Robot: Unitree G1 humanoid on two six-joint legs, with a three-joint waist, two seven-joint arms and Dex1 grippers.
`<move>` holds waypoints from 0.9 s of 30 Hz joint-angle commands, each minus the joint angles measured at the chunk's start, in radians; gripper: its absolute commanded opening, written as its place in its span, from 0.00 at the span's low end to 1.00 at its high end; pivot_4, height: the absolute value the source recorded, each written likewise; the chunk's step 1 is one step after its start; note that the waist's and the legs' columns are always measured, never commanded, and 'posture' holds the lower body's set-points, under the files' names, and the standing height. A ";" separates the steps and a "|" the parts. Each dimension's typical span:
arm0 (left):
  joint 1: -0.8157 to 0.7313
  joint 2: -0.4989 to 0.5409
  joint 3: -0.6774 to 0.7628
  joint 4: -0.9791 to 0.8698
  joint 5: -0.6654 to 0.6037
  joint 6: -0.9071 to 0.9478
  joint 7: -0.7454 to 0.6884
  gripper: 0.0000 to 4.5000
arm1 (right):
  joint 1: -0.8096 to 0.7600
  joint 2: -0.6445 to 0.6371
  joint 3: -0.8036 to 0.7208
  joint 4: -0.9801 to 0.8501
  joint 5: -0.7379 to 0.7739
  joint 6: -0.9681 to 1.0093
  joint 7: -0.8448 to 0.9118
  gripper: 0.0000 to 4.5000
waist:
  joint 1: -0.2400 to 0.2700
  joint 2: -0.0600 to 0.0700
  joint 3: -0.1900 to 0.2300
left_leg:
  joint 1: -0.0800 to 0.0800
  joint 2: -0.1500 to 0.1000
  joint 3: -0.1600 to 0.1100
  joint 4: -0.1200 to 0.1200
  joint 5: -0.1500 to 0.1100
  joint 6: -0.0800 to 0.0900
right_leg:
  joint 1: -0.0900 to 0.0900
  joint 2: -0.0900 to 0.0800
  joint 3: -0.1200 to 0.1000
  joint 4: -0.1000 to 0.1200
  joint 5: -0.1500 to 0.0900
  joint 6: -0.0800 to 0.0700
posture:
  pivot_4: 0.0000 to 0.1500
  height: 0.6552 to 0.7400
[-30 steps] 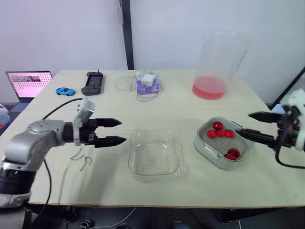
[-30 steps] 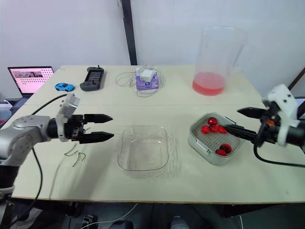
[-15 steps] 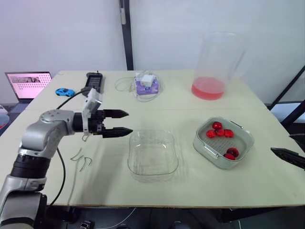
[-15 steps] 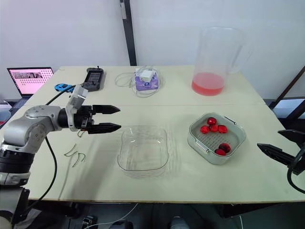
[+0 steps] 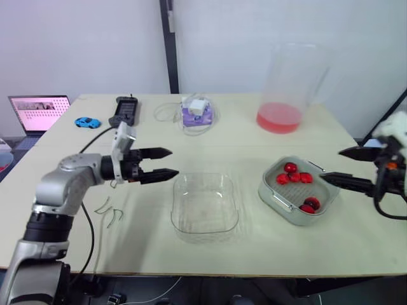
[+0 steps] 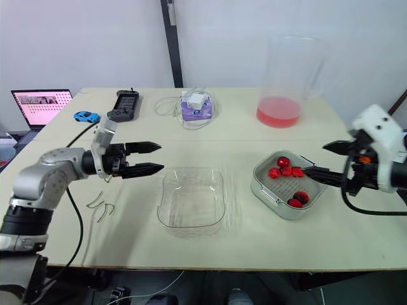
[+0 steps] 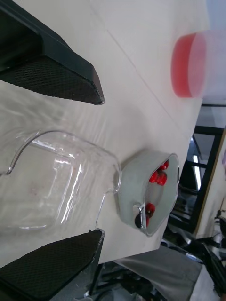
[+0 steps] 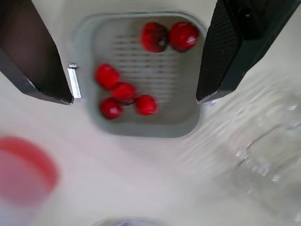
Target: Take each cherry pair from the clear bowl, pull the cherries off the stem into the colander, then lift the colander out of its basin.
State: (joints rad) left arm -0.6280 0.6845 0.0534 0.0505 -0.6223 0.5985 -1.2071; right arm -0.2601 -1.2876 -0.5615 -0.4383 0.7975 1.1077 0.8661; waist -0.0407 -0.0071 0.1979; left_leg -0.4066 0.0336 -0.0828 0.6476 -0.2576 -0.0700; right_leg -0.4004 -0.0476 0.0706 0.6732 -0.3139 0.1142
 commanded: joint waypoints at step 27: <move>0.091 -0.084 0.014 -0.189 -0.019 -0.005 0.167 1.00 | -0.541 0.141 0.715 0.028 0.293 0.507 -0.618 0.46 | 0.006 0.000 0.000 | -0.003 -0.001 0.000 0.000 0.000 0.000 | -0.005 -0.001 0.000 0.001 0.000 0.000 | 1.00 0.92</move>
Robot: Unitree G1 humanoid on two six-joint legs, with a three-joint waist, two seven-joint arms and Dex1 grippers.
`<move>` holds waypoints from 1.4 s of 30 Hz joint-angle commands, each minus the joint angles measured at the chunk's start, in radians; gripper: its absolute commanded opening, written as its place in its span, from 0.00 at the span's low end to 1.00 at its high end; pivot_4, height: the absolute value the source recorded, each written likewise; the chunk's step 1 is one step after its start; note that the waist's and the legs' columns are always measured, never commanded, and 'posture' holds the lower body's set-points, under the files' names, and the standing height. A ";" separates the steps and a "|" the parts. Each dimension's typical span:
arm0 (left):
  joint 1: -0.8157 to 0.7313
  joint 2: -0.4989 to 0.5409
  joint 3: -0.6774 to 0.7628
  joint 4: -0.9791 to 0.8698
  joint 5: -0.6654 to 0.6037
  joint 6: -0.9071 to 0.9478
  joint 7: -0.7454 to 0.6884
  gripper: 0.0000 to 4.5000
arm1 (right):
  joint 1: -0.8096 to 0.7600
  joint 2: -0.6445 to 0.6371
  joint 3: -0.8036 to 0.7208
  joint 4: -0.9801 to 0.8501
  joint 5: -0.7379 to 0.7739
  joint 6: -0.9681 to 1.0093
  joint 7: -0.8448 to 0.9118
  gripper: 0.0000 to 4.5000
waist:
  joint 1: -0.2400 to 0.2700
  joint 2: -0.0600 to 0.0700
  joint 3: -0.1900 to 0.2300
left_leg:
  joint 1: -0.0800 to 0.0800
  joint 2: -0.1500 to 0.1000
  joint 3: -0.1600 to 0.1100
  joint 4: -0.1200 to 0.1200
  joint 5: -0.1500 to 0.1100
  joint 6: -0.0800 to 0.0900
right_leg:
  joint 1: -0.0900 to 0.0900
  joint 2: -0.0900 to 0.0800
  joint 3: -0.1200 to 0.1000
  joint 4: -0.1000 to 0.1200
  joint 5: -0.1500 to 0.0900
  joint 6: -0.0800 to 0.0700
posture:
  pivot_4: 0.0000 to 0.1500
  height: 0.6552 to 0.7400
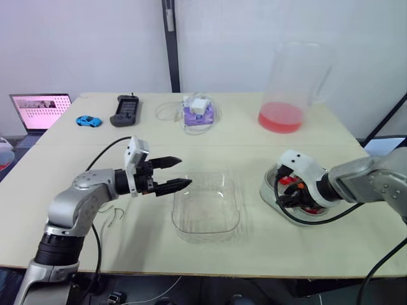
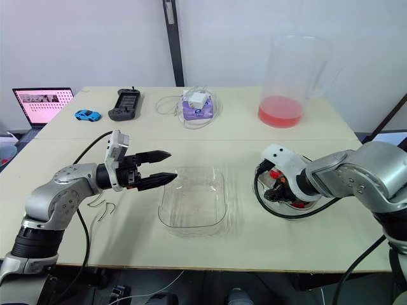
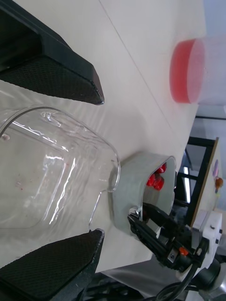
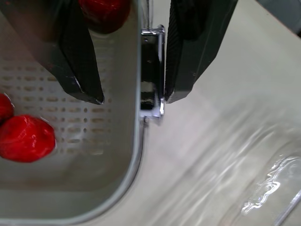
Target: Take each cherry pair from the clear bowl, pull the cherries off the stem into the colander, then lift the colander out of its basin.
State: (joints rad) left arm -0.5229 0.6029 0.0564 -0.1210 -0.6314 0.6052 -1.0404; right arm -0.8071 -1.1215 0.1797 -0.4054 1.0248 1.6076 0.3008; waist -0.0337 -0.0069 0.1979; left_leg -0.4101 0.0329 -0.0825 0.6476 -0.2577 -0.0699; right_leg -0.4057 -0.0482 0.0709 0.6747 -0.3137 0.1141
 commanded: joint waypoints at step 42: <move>-0.103 -0.095 -0.093 0.096 0.056 -0.093 -0.065 1.00 | 0.053 -0.118 -0.130 -0.092 0.428 0.007 -0.411 0.05 | -0.001 0.000 0.000 | 0.000 0.000 0.000 0.000 0.000 0.000 | 0.000 0.000 0.000 -0.001 0.000 0.000 | 1.00 0.92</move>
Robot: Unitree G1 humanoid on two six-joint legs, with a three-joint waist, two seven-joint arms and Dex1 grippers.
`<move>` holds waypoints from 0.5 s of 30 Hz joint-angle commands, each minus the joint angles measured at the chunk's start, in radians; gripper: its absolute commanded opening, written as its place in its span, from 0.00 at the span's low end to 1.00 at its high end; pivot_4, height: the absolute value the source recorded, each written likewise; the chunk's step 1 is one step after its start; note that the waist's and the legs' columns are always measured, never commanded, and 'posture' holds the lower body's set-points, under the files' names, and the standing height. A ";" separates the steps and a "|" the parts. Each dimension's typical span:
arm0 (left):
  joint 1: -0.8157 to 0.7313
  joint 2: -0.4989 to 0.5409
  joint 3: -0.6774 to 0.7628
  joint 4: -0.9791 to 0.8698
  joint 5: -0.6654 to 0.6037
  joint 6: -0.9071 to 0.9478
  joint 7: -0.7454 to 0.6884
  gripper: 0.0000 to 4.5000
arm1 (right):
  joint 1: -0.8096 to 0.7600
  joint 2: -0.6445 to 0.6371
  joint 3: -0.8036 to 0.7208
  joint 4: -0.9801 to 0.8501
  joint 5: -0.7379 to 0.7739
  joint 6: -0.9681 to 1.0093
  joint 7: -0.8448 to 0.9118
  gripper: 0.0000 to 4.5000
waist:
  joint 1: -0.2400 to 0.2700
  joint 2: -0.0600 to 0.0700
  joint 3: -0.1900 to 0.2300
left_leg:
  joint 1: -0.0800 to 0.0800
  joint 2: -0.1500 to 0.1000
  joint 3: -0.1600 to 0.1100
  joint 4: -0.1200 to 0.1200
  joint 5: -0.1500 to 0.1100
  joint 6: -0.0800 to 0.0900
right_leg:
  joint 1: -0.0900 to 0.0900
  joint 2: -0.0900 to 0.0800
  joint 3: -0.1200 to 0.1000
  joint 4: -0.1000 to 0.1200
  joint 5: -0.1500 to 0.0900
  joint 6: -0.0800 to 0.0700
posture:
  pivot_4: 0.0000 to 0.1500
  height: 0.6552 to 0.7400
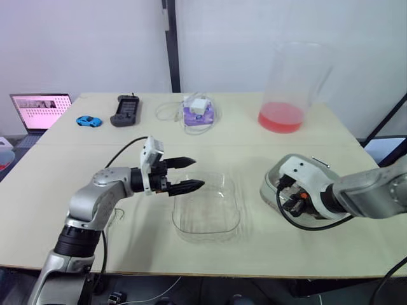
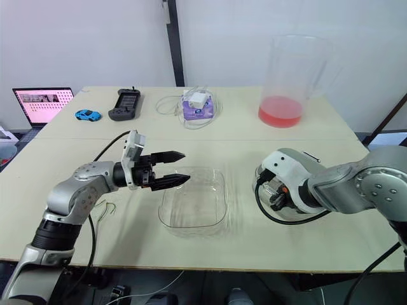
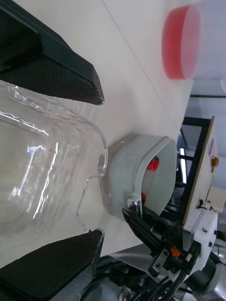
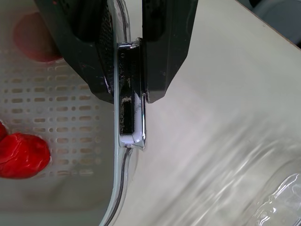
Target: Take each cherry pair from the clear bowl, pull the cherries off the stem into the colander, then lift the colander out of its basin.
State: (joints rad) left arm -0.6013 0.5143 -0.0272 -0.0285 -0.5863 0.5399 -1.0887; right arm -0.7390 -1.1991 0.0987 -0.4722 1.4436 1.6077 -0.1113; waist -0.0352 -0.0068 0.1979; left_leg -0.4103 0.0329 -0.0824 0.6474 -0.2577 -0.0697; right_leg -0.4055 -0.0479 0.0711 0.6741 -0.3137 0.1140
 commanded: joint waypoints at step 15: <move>-0.042 -0.067 -0.033 0.056 0.041 -0.078 -0.034 1.00 | -0.088 -0.144 -0.046 -0.005 0.085 0.007 0.009 0.05 | 0.018 0.000 0.000 | 0.000 0.000 0.000 0.000 0.000 0.000 | 0.000 0.000 0.000 -0.001 0.000 0.000 | 1.00 0.92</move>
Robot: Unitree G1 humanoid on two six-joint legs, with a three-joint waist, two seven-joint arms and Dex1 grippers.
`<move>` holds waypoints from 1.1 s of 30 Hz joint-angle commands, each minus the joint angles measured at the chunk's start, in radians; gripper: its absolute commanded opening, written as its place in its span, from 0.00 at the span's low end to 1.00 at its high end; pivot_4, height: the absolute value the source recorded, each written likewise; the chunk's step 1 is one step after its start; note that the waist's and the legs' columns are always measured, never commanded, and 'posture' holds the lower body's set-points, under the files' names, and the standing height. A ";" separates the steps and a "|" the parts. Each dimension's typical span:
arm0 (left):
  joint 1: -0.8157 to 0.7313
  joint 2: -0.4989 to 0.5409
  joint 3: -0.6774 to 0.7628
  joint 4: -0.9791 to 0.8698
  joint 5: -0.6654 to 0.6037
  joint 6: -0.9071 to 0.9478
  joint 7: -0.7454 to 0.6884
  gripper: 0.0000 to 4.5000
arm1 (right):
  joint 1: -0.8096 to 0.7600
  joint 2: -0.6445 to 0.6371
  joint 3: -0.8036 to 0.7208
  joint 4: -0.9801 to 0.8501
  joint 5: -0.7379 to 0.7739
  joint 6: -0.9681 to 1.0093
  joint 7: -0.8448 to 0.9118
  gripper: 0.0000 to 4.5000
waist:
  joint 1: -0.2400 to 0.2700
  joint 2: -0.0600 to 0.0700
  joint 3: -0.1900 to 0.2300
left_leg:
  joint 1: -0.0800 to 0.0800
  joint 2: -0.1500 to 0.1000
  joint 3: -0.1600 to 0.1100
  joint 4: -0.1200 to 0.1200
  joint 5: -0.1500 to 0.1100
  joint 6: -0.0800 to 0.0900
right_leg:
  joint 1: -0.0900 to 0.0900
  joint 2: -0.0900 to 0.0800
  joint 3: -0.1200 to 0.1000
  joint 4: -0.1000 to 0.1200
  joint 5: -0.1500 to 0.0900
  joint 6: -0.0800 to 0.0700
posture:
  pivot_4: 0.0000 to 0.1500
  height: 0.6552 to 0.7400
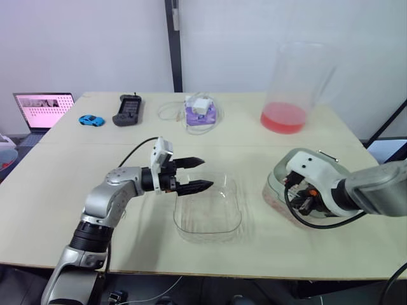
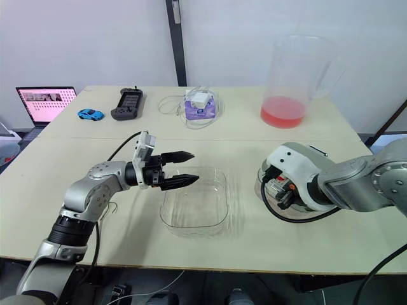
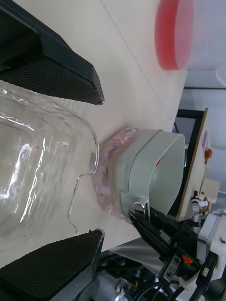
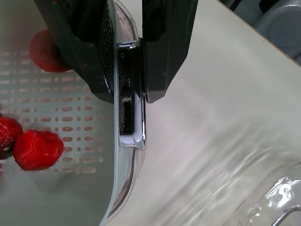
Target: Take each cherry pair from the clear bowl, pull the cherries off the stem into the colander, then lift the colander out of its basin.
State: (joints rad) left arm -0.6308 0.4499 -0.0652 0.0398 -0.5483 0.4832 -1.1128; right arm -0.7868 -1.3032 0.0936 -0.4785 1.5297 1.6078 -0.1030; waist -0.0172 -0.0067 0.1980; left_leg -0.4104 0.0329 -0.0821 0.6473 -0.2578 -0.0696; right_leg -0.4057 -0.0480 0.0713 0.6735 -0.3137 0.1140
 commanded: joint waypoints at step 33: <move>-0.069 -0.021 0.008 0.046 0.037 -0.056 -0.068 1.00 | -0.099 -0.197 -0.101 0.013 0.093 -0.066 0.169 0.05 | 0.001 0.000 0.000 | 0.000 0.000 0.000 -0.001 0.000 0.001 | 0.000 0.001 0.000 -0.001 0.000 0.000 | 1.00 0.92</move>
State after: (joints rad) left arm -0.6763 0.4184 -0.0659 0.1127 -0.5100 0.4441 -1.1719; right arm -0.8760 -1.4789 0.0284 -0.4503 1.6013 1.5662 0.0675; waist -0.0164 -0.0067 0.1980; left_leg -0.4104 0.0331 -0.0821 0.6467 -0.2581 -0.0690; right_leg -0.4056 -0.0475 0.0713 0.6724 -0.3138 0.1140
